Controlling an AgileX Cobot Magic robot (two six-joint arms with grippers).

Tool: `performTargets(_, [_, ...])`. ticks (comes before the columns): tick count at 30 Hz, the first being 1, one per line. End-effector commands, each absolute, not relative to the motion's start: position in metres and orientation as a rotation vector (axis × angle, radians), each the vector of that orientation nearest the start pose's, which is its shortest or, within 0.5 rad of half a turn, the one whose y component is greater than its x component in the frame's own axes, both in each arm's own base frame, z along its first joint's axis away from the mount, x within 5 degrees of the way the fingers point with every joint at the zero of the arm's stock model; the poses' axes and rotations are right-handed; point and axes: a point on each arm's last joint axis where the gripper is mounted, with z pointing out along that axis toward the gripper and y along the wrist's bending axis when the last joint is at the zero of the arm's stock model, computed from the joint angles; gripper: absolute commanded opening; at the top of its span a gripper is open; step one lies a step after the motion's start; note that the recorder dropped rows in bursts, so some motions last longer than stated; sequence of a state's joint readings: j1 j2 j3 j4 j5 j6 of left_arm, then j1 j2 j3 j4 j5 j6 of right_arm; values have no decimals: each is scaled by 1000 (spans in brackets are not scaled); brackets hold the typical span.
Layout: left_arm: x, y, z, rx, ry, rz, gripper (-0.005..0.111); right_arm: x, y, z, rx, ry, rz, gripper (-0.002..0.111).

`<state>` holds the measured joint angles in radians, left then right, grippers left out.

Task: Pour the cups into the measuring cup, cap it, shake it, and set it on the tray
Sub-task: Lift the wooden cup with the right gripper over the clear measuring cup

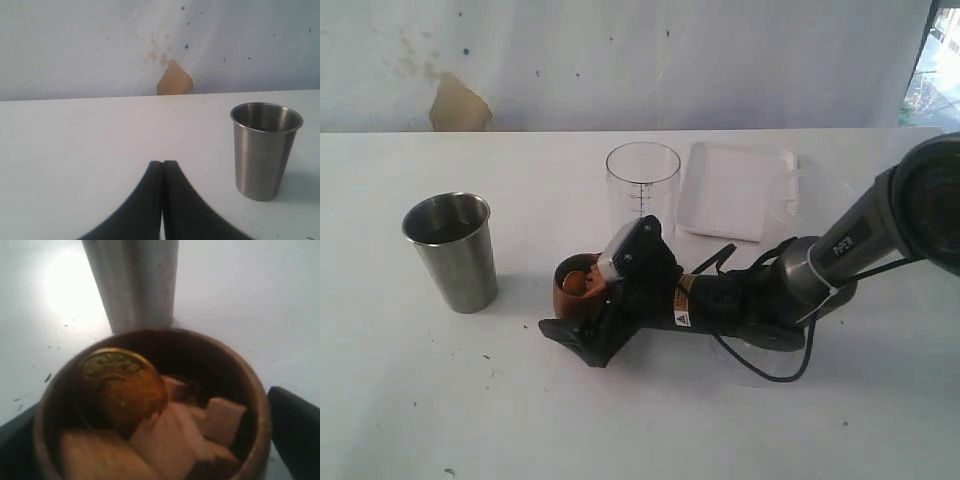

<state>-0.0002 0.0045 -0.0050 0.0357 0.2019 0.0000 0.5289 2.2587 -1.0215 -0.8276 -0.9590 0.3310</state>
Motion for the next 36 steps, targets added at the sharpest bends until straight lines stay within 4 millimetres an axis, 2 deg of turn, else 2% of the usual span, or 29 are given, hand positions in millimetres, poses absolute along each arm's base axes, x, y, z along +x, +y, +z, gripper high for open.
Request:
performTargets(1, [56,0,196,25,1677,25,0,319,254,67,-1109,1595,837,105])
performTargets(30, [56,0,196,25,1677,25,0,325,257,71,-1045,1590,852,105])
performTargets(32, [56,0,196,25,1677,25,0,325,257,71,-1042,1590,852,101])
performTargets(34, [56,0,196,25,1677,25,0,325,257,71,-1042,1590,852,93])
performTargets(35, [56,0,196,25,1677,25,0,325,257,71,-1045,1590,852,87])
performTargets(36, [56,0,196,25,1677,25,0,325,257,71,-1045,1590,852,74])
